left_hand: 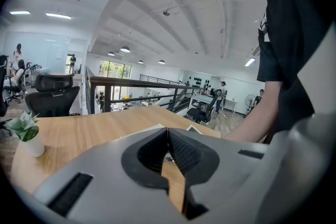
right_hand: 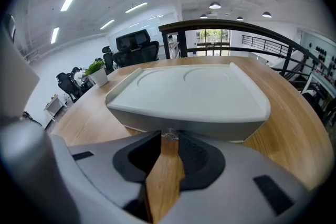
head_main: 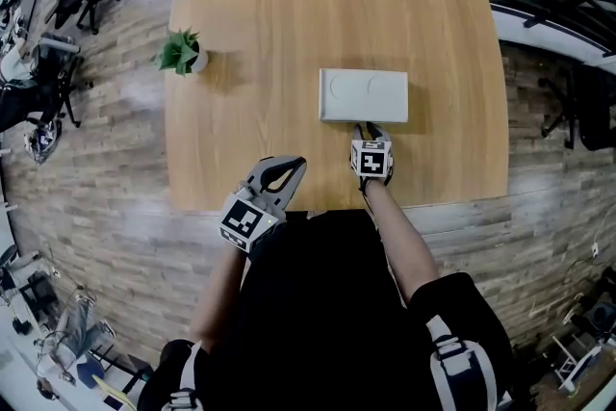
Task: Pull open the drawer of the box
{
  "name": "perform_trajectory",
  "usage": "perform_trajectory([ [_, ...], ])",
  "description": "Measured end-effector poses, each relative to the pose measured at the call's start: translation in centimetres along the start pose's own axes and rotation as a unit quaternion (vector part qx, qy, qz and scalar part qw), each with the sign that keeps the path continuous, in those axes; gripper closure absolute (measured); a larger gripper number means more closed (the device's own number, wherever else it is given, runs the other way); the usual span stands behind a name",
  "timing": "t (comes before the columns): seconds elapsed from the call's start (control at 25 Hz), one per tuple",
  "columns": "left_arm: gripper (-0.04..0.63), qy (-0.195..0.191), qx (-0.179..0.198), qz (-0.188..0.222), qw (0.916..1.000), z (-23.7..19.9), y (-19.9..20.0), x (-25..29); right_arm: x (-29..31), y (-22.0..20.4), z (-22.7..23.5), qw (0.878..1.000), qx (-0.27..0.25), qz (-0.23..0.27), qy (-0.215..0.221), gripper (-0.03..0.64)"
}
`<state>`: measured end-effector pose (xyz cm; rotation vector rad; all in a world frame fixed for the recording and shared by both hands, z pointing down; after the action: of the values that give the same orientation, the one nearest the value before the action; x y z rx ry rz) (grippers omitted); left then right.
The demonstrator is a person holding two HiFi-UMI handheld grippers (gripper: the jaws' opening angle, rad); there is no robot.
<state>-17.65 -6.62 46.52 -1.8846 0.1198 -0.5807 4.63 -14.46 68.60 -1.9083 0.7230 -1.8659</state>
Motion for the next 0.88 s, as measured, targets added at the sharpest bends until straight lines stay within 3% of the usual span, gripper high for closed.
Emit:
perform_trajectory([
  [0.24,0.572,0.001,-0.006,0.0,1.0,-0.78,0.36,-0.04,0.17,0.54,-0.14,1.0,-0.005,-0.003,-0.011,0.531],
  [0.88,0.573,-0.001,-0.004,0.001,1.0,-0.61,0.48,0.26,0.24,0.55,-0.25,1.0,-0.017,-0.004,-0.004,0.535],
])
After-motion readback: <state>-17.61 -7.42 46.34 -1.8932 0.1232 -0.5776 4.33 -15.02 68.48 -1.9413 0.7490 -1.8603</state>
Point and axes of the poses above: the fingertips, and each gripper's own axes: x forward along the fingers, z to its right, y out of its top, the point moved 9 cm from there along -x, backward along the fingers, and after that the axes turned 14 degrees about -y, right-handed, at the moved point
